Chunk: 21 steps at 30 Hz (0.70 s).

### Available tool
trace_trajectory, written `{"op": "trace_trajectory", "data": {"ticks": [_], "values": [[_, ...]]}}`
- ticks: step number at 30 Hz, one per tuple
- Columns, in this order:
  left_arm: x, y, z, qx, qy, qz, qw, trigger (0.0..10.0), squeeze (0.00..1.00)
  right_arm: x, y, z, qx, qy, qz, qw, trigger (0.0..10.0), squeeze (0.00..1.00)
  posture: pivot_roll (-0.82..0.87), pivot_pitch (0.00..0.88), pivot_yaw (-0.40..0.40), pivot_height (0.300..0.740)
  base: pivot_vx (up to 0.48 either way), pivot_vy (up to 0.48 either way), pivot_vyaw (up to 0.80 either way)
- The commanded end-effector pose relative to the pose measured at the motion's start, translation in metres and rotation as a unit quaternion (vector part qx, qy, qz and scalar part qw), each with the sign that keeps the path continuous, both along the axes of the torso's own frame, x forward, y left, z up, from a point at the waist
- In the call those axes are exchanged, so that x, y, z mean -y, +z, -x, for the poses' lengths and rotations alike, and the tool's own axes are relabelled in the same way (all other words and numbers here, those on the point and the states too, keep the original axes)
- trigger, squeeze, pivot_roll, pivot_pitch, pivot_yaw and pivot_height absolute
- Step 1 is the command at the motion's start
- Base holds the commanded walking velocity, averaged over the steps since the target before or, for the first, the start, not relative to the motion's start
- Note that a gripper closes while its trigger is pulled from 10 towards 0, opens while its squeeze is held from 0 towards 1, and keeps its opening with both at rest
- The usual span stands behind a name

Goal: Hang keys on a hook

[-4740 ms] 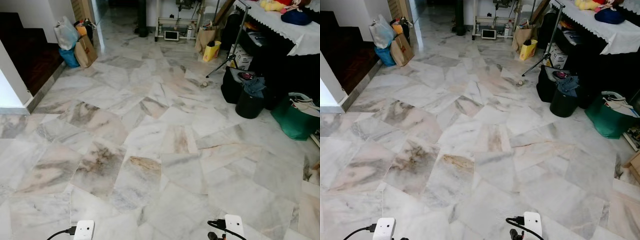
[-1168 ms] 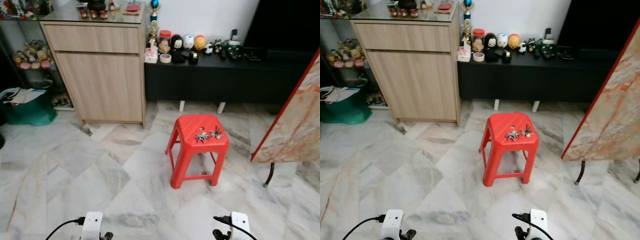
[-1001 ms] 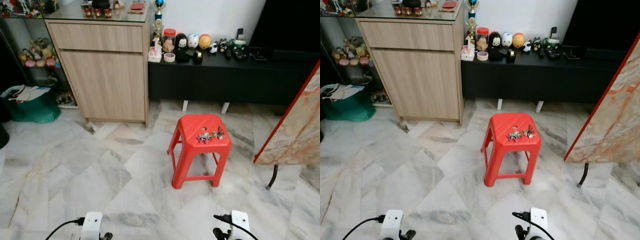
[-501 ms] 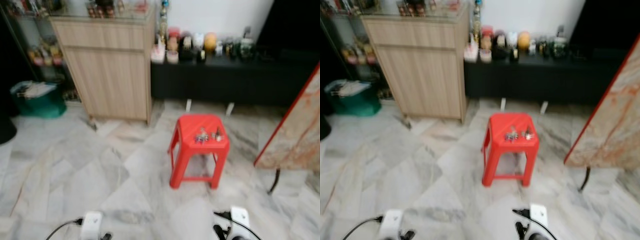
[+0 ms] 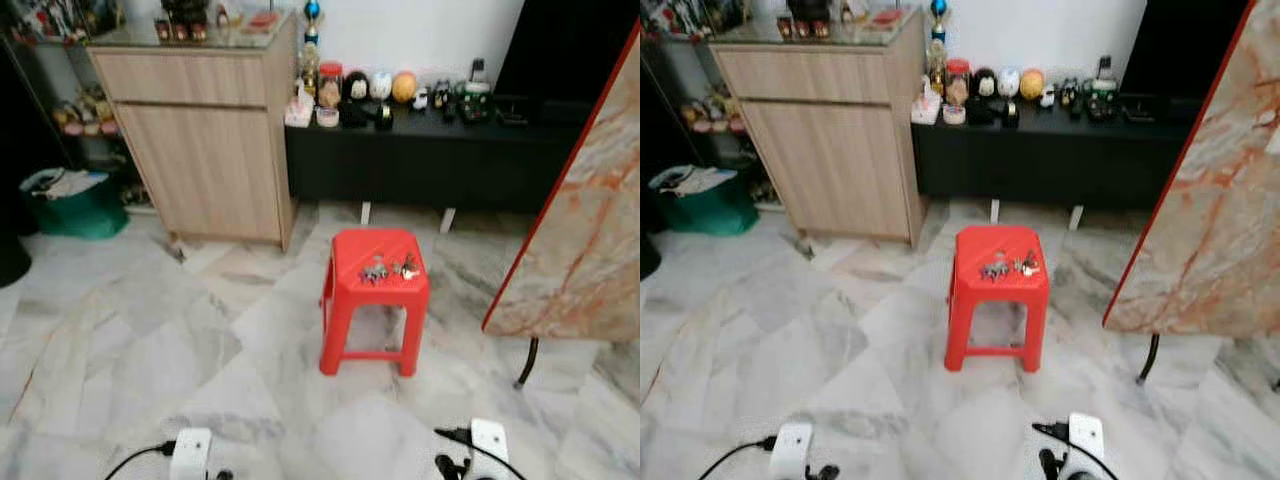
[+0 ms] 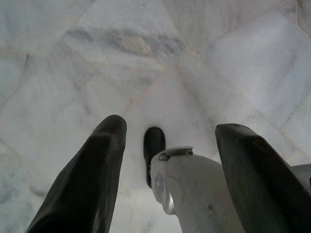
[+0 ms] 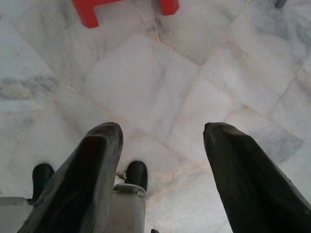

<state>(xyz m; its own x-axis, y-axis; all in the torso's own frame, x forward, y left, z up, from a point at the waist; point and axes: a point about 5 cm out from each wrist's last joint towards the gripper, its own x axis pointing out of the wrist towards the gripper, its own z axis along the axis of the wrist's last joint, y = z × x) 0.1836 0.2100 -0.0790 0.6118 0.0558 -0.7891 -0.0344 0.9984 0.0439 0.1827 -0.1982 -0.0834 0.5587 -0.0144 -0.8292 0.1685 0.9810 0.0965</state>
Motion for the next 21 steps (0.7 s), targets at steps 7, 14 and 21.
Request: {"op": "trace_trajectory", "data": {"ticks": [7,14,21], "values": [[-0.0079,-0.0004,0.0037,-0.006,0.017,-0.001,1.000,10.0,0.00,-0.0043,0.0017,-0.0048,0.006,0.007,-0.002,1.000,10.0,0.00,0.12,0.000,-0.061,0.740,0.114,0.000,0.00],[-0.0081,-0.0004,0.0036,-0.005,0.020,0.001,1.000,10.0,0.00,-0.0042,0.0018,-0.0050,0.006,0.005,-0.002,1.000,10.0,0.00,0.12,0.000,-0.061,0.740,0.299,0.000,0.00],[-0.0070,-0.0008,0.0039,-0.006,0.019,0.004,1.000,10.0,0.00,-0.0039,0.0014,-0.0042,0.005,0.005,0.001,1.000,10.0,0.00,0.12,0.000,-0.059,0.740,0.329,0.000,0.00]]}}
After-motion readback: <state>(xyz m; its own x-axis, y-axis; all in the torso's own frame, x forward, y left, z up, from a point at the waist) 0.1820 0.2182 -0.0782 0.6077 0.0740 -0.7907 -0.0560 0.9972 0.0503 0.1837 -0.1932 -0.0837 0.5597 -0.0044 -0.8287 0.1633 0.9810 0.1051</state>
